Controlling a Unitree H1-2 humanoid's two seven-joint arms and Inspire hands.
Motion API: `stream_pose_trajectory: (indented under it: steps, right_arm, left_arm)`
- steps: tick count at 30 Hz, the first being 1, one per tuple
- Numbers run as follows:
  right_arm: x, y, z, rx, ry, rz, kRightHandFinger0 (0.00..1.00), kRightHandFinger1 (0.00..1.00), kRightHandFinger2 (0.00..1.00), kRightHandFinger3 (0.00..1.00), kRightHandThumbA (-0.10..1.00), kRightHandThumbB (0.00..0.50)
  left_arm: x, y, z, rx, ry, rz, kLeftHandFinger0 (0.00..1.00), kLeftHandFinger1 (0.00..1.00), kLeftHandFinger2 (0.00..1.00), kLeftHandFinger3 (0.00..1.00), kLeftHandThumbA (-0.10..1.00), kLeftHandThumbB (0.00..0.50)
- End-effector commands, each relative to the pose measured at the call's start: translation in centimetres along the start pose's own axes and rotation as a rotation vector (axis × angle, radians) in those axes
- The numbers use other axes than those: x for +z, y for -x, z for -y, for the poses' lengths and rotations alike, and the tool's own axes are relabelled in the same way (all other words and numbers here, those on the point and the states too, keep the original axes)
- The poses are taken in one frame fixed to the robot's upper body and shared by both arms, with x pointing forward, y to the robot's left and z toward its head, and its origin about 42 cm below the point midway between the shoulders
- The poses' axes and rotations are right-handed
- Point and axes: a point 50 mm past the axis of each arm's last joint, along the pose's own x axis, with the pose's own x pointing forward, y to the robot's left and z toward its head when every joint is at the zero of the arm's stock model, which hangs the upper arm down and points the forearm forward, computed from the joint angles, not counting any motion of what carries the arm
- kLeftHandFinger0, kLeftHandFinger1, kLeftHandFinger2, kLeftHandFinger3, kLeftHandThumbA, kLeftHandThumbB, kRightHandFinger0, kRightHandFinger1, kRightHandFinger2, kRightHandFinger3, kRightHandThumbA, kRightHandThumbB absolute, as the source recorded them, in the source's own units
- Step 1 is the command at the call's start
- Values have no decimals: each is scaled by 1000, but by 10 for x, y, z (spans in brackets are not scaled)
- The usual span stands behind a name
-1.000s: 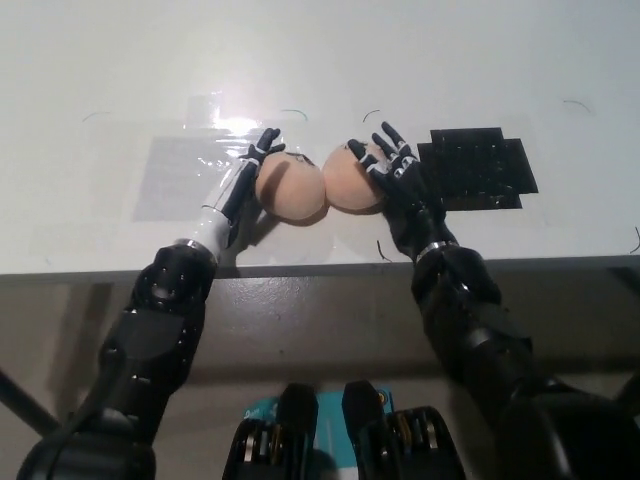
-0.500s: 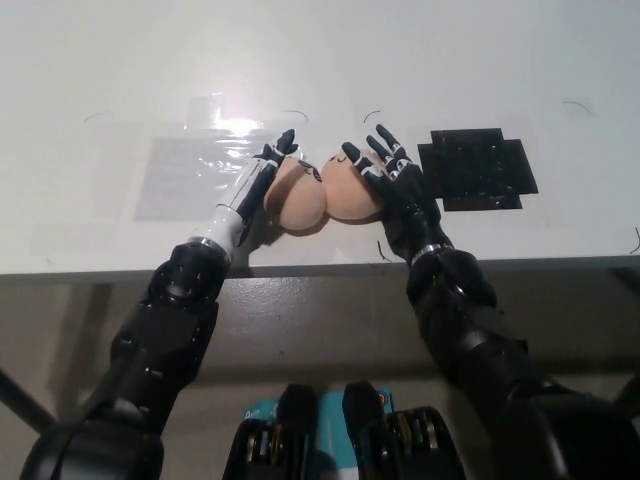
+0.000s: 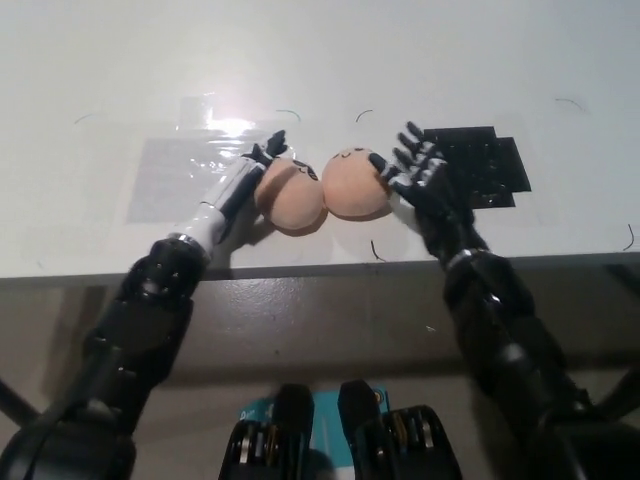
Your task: Use both hands to push two dumpling toys together to the middle
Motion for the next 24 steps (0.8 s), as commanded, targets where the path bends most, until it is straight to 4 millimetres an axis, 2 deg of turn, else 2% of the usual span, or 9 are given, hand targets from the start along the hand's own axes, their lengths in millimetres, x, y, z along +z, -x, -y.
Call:
stream_pose_trajectory:
  steps: [1,6,7,11,14,15,18,21,24]
  right_arm:
    - [28,-1,14,43,58,80,1000,1000,1000,1000,1000,248]
    - [48,20,36,52,115,135,1000,1000,1000,1000,1000,251]
    - [52,26,40,58,116,148,1000,1000,1000,1000,1000,232]
    - [61,51,52,77,119,191,1000,1000,1000,1000,1000,236]
    - [65,70,57,77,149,212,1000,1000,1000,1000,1000,260]
    - [67,84,57,82,176,232,1000,1000,1000,1000,1000,270]
    - [69,112,51,96,201,275,1000,1000,1000,1000,1000,289]
    - [69,140,46,124,205,297,1000,1000,1000,1000,1000,310]
    - [63,171,42,127,226,294,1000,1000,1000,1000,1000,345]
  left_arm:
    - [-1,21,-54,18,-60,17,1000,1000,1000,1000,1000,332]
    - [-3,51,-105,72,-132,26,1000,1000,1000,1000,1000,374]
    - [-5,58,-116,85,-135,21,1000,1000,1000,1000,1000,383]
    - [-7,84,-149,141,-179,22,1000,1000,1000,1000,1000,283]
    - [-5,101,-158,162,-146,36,1000,1000,1000,1000,1000,306]
    - [-1,115,-162,182,-122,67,1000,1000,1000,1000,1000,314]
    - [5,148,-156,192,-74,129,1000,1000,1000,1000,1000,386]
    - [16,187,-131,159,-39,205,1000,1000,1000,1000,1000,369]
    - [26,227,-103,111,-3,253,1000,1000,1000,1000,1000,392]
